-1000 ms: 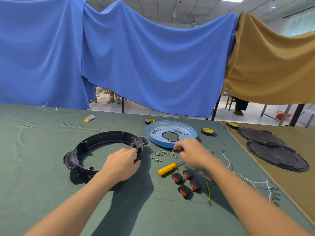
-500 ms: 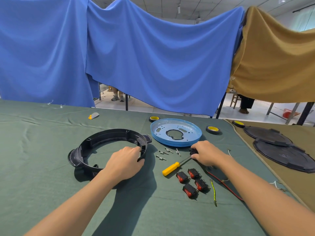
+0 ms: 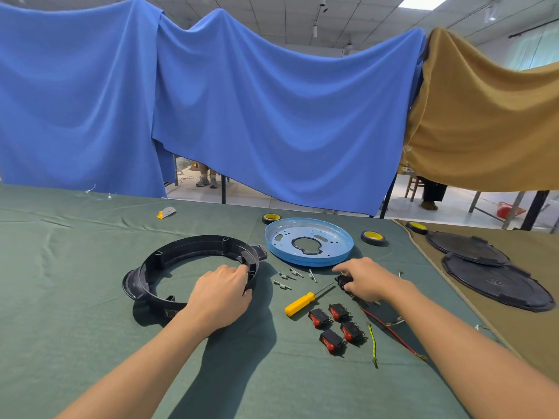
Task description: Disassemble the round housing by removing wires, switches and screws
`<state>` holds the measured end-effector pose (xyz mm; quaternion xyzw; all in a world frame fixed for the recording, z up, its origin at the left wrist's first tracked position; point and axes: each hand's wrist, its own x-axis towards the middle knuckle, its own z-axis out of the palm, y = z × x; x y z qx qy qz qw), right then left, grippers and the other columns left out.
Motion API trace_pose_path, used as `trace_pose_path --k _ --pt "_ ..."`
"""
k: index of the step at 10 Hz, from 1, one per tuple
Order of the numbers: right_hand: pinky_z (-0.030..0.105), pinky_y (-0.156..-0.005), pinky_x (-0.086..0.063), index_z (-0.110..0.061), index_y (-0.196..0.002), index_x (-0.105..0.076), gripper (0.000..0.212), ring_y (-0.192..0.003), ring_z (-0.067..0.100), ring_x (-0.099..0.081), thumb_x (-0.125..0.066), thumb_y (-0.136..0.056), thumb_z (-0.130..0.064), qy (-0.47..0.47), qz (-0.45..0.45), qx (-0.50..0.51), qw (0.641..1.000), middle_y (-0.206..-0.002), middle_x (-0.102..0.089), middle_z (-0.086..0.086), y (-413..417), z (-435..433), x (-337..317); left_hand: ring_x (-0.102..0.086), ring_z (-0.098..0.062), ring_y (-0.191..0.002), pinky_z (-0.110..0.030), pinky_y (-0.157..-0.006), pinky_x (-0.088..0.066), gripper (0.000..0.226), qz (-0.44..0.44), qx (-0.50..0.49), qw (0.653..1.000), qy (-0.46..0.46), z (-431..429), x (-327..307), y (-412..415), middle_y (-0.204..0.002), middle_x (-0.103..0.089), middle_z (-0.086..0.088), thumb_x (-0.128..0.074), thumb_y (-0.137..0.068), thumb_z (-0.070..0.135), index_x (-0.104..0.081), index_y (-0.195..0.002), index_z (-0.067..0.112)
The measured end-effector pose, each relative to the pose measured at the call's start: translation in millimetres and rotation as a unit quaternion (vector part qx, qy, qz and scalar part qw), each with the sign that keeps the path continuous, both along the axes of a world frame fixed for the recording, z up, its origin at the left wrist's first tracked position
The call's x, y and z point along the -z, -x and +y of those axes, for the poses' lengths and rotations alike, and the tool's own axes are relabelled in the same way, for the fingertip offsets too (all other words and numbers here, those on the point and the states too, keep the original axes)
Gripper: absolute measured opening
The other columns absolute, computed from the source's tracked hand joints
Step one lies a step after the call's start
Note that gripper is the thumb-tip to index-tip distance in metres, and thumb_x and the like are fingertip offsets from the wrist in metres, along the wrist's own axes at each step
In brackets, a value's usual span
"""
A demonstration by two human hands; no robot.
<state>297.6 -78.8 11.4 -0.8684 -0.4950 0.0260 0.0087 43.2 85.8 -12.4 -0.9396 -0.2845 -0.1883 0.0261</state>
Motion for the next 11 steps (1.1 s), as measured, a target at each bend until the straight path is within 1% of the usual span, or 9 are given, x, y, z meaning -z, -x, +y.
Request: trace_pose_path --k 1,2,3,4,5,7,9,10,11 --pt "0.043 -0.106 -0.040 -0.027 -0.144 -0.041 0.053 -0.128 0.022 -0.045 -0.055 -0.094 -0.021 -0.012 -0.012 0.010 1.000 -0.142 -0.049 0.001 4 -2 -3 -0.054 -0.022 -0.112 -0.034 -0.086 -0.043 0.036 0.009 -0.010 1.000 -0.024 -3 0 3 -0.118 -0.061 0.000 -0.042 -0.098 0.039 -0.049 -0.126 0.018" --pt "0.045 -0.103 -0.039 -0.027 -0.138 -0.049 0.043 -0.123 0.025 -0.046 -0.049 -0.095 -0.022 -0.068 -0.081 0.028 0.994 -0.135 -0.054 0.003 23 -5 -2 -0.059 -0.025 -0.097 -0.036 -0.078 -0.047 0.025 -0.002 0.002 0.993 -0.114 -15 0 12 -0.100 -0.065 -0.001 -0.059 -0.091 0.036 -0.061 -0.106 0.015" --pt "0.041 -0.101 -0.038 -0.028 -0.128 -0.059 0.034 -0.117 0.020 -0.046 -0.049 -0.096 -0.027 -0.143 -0.041 -0.033 0.988 -0.127 -0.056 -0.001 61 -9 9 -0.059 -0.029 -0.061 -0.036 -0.054 -0.045 0.023 -0.051 -0.008 0.987 -0.151 -28 6 21 -0.065 -0.060 -0.004 -0.085 -0.065 0.019 -0.064 -0.070 0.011" --pt "0.038 -0.096 -0.037 -0.029 -0.121 -0.064 0.030 -0.111 0.017 -0.046 -0.048 -0.095 -0.031 -0.184 -0.025 -0.083 0.979 -0.120 -0.058 -0.004 95 -15 24 -0.057 -0.028 -0.054 -0.034 -0.053 -0.043 0.028 -0.084 -0.044 0.990 -0.100 -35 16 24 -0.055 -0.057 -0.003 -0.086 -0.058 0.004 -0.059 -0.059 0.011" --pt "0.036 -0.093 -0.034 -0.028 -0.116 -0.066 0.029 -0.107 0.019 -0.045 -0.045 -0.095 -0.027 -0.216 -0.046 -0.080 0.972 -0.115 -0.059 -0.003 118 -16 35 -0.060 -0.030 -0.077 -0.036 -0.078 -0.036 0.012 -0.098 -0.052 0.994 -0.019 -31 24 20 -0.073 -0.065 -0.005 -0.068 -0.081 -0.001 -0.064 -0.076 0.008" --pt "0.036 -0.092 -0.030 -0.022 -0.119 -0.064 0.033 -0.111 0.021 -0.043 -0.043 -0.093 -0.021 -0.225 -0.117 -0.085 0.964 -0.116 -0.061 -0.001 139 -13 51 -0.049 -0.022 -0.115 -0.034 -0.098 -0.021 0.019 -0.114 -0.055 0.992 0.002 -37 30 16 -0.116 -0.061 0.001 -0.049 -0.098 0.026 -0.059 -0.111 0.016" --pt "0.035 -0.092 -0.032 -0.023 -0.116 -0.066 0.028 -0.111 0.018 -0.044 -0.047 -0.096 -0.026 -0.268 -0.075 -0.081 0.957 -0.116 -0.061 -0.002 145 -33 34 -0.028 -0.017 -0.140 -0.037 -0.113 -0.006 0.062 -0.083 -0.060 0.994 -0.038 -56 43 35 -0.152 -0.034 0.005 -0.048 -0.096 0.042 -0.029 -0.150 0.019" --pt "0.033 -0.095 -0.040 -0.019 -0.111 -0.071 0.023 -0.106 0.014 -0.054 -0.056 -0.094 -0.022 -0.378 0.033 -0.039 0.925 -0.112 -0.067 -0.002 156 -56 -8 -0.027 -0.017 -0.141 -0.037 -0.115 -0.006 0.062 -0.090 -0.060 0.993 -0.050 -55 45 38 -0.152 -0.034 0.005 -0.046 -0.096 0.042 -0.027 -0.151 0.020" --pt "0.022 -0.079 -0.050 -0.025 -0.098 -0.075 0.014 -0.084 0.005 -0.065 -0.064 -0.089 -0.024 -0.521 0.115 -0.066 0.843 -0.094 -0.072 -0.012 168 -106 -51 -0.027 -0.017 -0.141 -0.037 -0.115 -0.006 0.062 -0.079 -0.065 0.994 -0.050 -56 46 37 -0.152 -0.034 0.004 -0.045 -0.096 0.042 -0.027 -0.152 0.020"
